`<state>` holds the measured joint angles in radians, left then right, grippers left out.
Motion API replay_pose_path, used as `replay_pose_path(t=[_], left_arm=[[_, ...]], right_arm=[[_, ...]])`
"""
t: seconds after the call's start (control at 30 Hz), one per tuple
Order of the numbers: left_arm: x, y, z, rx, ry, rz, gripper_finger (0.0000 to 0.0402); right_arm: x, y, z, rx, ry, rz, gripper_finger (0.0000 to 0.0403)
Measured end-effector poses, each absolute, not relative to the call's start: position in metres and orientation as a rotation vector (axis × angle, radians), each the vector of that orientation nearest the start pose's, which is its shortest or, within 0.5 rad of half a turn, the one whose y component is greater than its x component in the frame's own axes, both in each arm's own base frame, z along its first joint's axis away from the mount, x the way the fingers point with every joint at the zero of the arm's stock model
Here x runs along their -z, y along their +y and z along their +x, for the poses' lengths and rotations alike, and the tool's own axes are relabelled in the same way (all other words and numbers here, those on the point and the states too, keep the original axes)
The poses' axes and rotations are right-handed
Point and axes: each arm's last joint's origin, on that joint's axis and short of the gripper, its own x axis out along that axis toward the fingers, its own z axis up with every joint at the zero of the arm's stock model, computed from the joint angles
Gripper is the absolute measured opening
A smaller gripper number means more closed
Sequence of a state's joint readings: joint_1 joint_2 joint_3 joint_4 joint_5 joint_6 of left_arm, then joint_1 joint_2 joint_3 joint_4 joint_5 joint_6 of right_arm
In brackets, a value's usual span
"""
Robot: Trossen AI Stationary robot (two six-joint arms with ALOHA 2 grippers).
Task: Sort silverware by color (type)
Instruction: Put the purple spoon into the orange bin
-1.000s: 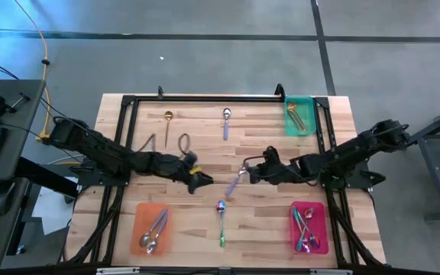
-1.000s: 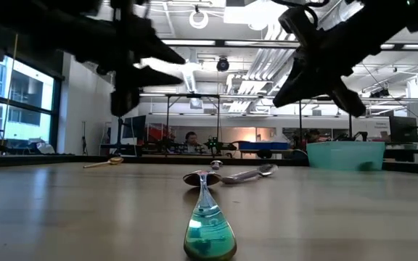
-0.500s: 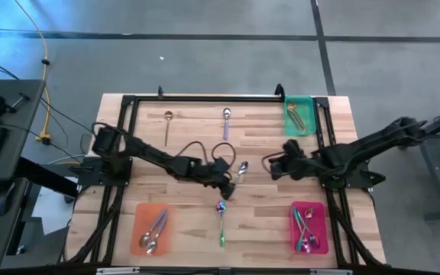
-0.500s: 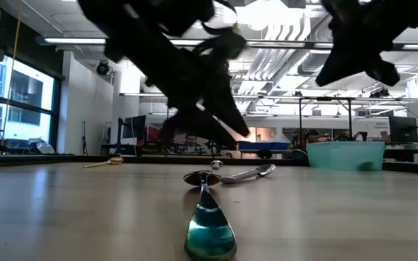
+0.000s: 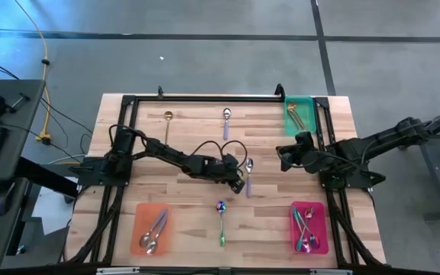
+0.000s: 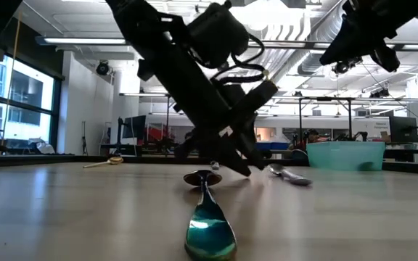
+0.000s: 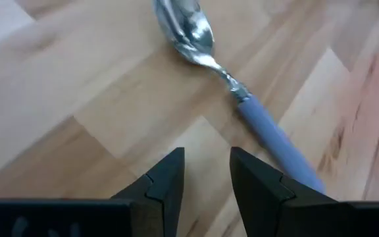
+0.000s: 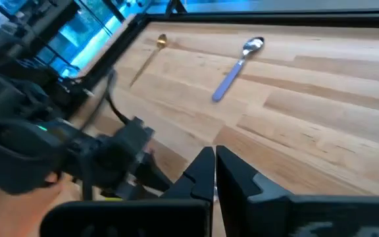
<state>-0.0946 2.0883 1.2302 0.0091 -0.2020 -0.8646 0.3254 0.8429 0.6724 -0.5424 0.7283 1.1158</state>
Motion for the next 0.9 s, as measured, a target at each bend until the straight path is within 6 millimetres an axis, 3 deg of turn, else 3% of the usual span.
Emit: replay_pose_path(t=[0.17,0.33,0.5,0.63,0.9], left_arm=[[-0.114,-0.025,0.418,-0.493,0.716,-0.698,0.0111],[-0.120,-0.026,0.423,-0.364,0.717,-0.781,0.0125],[-0.123,-0.035,0.418,-0.271,0.807,-0.850,0.0160],[-0.132,-0.043,0.407,-0.297,0.880,-0.781,0.0181],[-0.147,-0.051,0.398,-0.310,0.898,-0.701,0.0177]], right_arm=[[-0.257,0.034,0.160,0.670,0.356,0.696,0.0000],[-0.252,0.039,0.165,0.603,0.446,0.773,0.0000],[-0.224,0.049,0.188,0.627,0.614,0.776,0.0000],[-0.199,0.059,0.211,0.630,0.701,0.803,0.0000],[-0.154,0.075,0.247,0.579,0.793,0.874,0.0000]])
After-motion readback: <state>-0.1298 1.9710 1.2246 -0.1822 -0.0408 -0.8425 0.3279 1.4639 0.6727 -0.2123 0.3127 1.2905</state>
